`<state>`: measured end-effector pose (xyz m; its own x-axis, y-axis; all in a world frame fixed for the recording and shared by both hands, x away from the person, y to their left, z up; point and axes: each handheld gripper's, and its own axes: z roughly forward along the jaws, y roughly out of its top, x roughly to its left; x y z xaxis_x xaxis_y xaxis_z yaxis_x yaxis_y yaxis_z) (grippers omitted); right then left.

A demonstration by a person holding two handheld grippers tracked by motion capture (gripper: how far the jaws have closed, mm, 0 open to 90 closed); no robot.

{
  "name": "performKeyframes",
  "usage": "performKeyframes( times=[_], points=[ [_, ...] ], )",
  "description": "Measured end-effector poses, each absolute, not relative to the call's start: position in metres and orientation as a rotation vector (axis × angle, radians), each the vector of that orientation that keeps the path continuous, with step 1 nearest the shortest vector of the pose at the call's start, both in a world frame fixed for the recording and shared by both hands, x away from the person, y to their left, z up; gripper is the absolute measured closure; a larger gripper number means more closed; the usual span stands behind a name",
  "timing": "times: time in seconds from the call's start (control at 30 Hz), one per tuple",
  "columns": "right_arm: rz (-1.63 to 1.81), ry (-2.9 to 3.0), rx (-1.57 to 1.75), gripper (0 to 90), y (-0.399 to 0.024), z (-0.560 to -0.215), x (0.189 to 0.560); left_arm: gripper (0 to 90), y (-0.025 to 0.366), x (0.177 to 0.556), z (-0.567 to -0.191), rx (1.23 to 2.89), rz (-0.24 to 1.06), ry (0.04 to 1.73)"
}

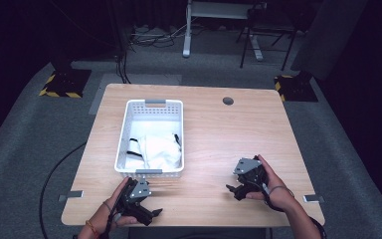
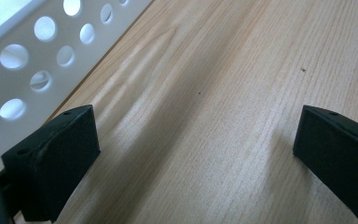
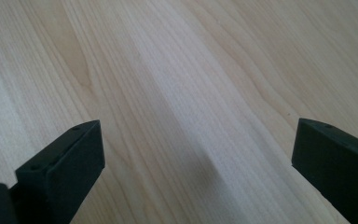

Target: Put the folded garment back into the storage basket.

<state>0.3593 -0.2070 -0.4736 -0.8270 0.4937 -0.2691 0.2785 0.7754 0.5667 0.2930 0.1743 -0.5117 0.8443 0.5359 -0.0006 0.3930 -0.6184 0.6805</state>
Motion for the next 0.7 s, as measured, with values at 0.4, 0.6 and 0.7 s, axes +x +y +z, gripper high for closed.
performKeyframes(
  times=[0.4,0.6,0.7],
  points=[
    [0.743,2.577,0.637,2.8,-0.222,-0.489,0.349,0.2,0.174,0.293,-0.512,2.313,0.263,0.674],
    [0.777,2.560,0.669,2.8,-0.231,-0.493,0.344,0.2,0.174,0.293,-0.512,2.313,0.264,0.674],
    [0.795,2.557,0.678,2.6,-0.236,-0.494,0.342,0.2,0.174,0.293,-0.512,2.313,0.264,0.674]
  ],
)
